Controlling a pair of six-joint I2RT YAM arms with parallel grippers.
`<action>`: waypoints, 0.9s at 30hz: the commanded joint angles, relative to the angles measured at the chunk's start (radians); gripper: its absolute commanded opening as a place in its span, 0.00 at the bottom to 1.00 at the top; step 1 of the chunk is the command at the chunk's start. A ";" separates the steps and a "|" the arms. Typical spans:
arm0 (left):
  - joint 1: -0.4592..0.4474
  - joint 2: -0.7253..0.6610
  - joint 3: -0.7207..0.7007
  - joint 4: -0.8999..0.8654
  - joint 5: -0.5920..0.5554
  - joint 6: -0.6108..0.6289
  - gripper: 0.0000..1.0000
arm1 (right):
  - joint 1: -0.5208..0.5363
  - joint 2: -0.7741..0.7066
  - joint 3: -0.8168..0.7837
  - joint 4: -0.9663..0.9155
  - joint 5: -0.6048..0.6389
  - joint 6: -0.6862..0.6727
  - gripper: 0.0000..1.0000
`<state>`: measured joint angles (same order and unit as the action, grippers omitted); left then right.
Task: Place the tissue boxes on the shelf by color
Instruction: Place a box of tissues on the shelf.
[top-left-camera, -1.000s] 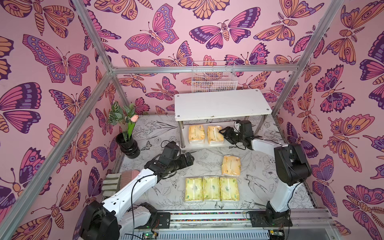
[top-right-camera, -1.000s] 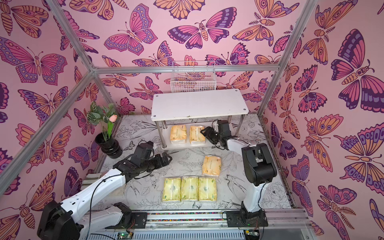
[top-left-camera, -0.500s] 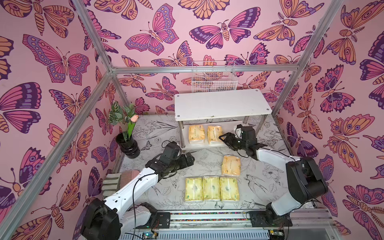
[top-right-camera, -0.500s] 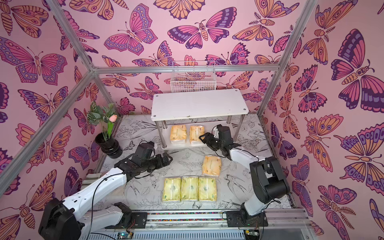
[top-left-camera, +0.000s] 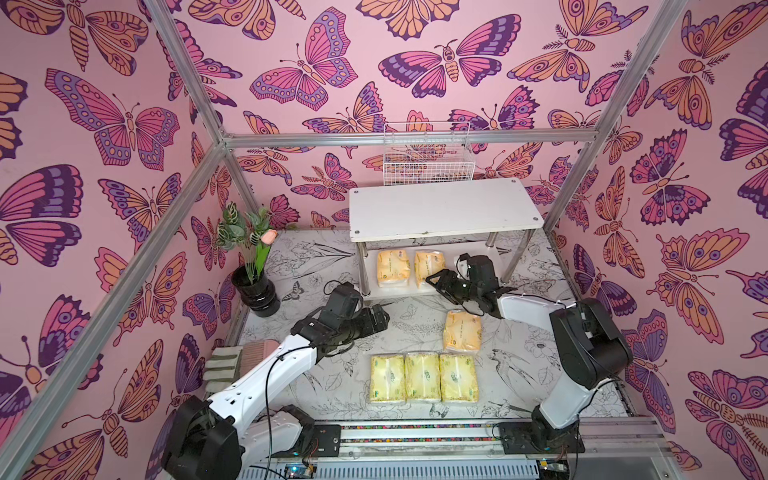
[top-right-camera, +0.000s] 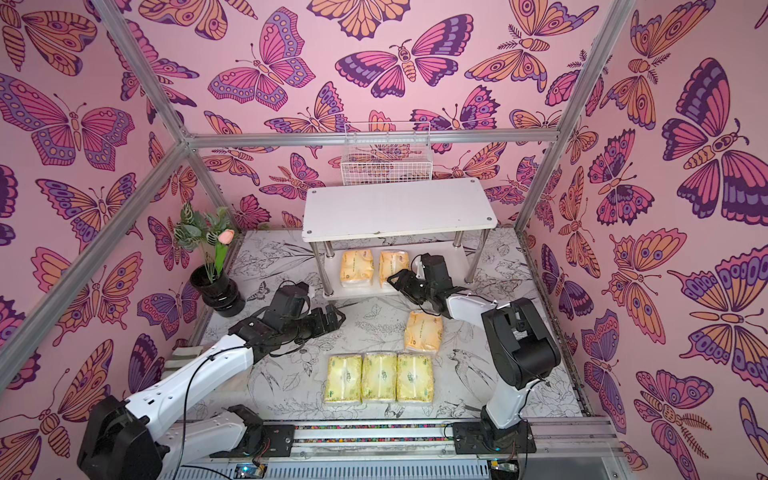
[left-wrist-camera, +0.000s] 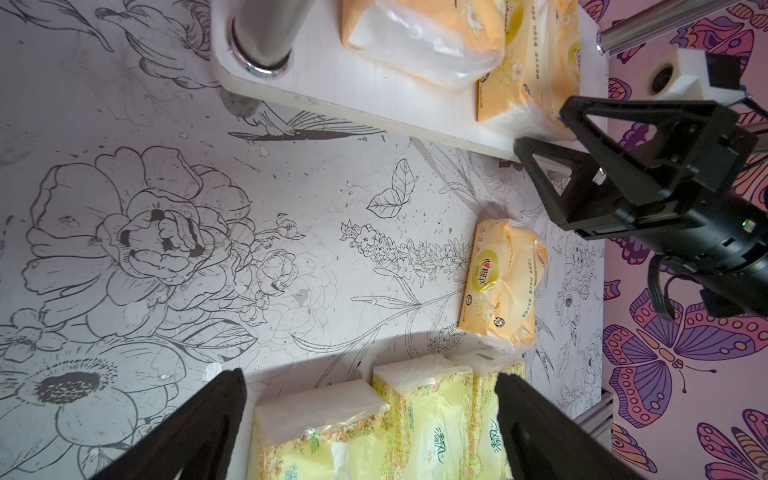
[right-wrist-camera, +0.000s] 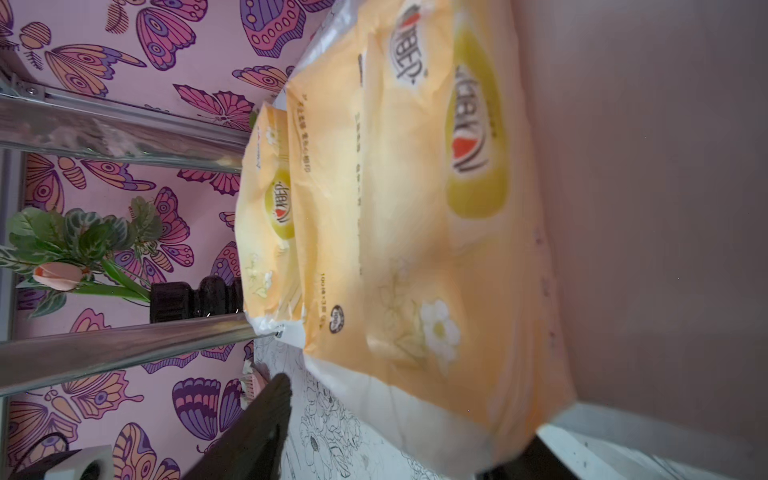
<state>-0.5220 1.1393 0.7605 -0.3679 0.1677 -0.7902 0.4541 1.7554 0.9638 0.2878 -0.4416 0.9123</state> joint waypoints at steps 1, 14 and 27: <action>0.001 0.001 0.007 -0.009 0.009 0.009 0.99 | 0.008 0.022 0.048 0.021 0.008 0.007 0.68; -0.003 0.003 0.005 -0.008 0.019 0.023 1.00 | 0.007 -0.088 -0.051 0.012 0.000 0.003 0.68; -0.160 0.234 0.142 0.050 0.045 0.077 1.00 | -0.093 -0.634 -0.348 -0.414 0.100 -0.170 0.77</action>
<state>-0.6533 1.3167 0.8715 -0.3447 0.1951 -0.7391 0.3985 1.1812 0.6853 0.0299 -0.3771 0.7860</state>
